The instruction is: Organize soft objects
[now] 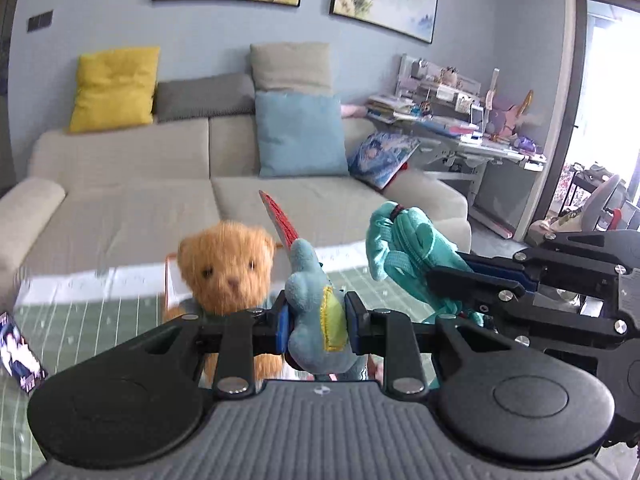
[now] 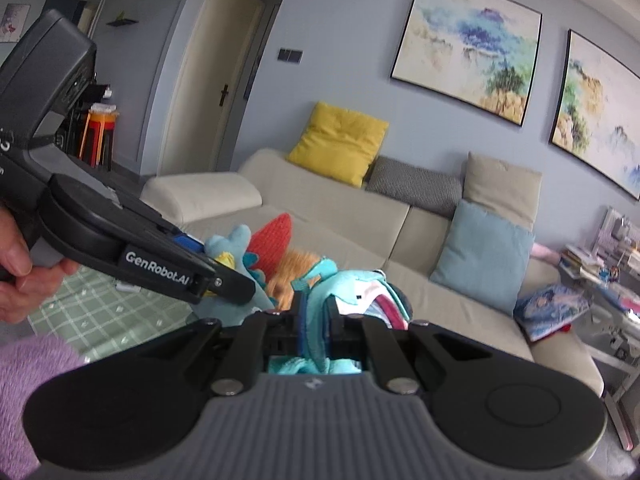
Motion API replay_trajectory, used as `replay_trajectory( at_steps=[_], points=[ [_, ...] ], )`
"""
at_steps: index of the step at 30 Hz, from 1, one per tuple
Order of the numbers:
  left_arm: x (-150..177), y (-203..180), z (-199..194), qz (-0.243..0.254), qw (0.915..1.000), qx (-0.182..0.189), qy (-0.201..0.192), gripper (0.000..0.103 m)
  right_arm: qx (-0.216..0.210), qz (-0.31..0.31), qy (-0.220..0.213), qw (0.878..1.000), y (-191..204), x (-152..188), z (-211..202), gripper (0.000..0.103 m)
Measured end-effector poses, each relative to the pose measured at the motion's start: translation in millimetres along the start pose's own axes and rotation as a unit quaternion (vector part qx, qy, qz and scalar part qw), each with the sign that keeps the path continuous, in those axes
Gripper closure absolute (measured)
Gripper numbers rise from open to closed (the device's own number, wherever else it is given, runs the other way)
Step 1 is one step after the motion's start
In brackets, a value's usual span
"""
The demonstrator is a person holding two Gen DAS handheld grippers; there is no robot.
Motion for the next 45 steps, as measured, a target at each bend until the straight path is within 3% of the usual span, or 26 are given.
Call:
replay_trajectory(
  at_steps=[13, 24, 29, 33, 39, 41, 45],
  points=[
    [-81, 13, 44, -0.002, 0.9995, 0.025, -0.018, 0.072, -0.032, 0.017, -0.025, 0.999, -74, -70, 66, 0.098],
    [-143, 70, 153, -0.041, 0.9975, 0.038, 0.044, 0.072, -0.097, 0.115, 0.008, 0.989, -151, -91, 179, 0.098],
    [-144, 90, 221, -0.058, 0.9912, 0.046, 0.11, 0.072, -0.121, 0.15, 0.058, 0.98, -173, -74, 250, 0.098],
    [-138, 112, 275, -0.087, 0.9855, 0.026, 0.143, 0.072, -0.116, 0.137, 0.104, 0.978, -180, -48, 307, 0.098],
    [-109, 121, 340, -0.034, 0.9755, 0.011, 0.217, 0.072, -0.124, 0.145, 0.19, 0.963, -181, 5, 373, 0.098],
    [-100, 121, 354, -0.005, 0.9722, 0.006, 0.234, 0.072, -0.127, 0.147, 0.213, 0.958, -180, 20, 388, 0.098],
    [-85, 125, 372, 0.005, 0.9622, 0.011, 0.272, 0.07, -0.131, 0.155, 0.257, 0.945, -180, 44, 415, 0.097]
  ],
)
Point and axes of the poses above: each gripper's, at about its wrist camera, not at the fingertips, and z roughly the way its jaws point, y to its left, x to its underside, the point moved 4 cm from there along z, roughly the way its jaws point, and after that the axes turned 9 degrees about -x, right-handed, at the moved point
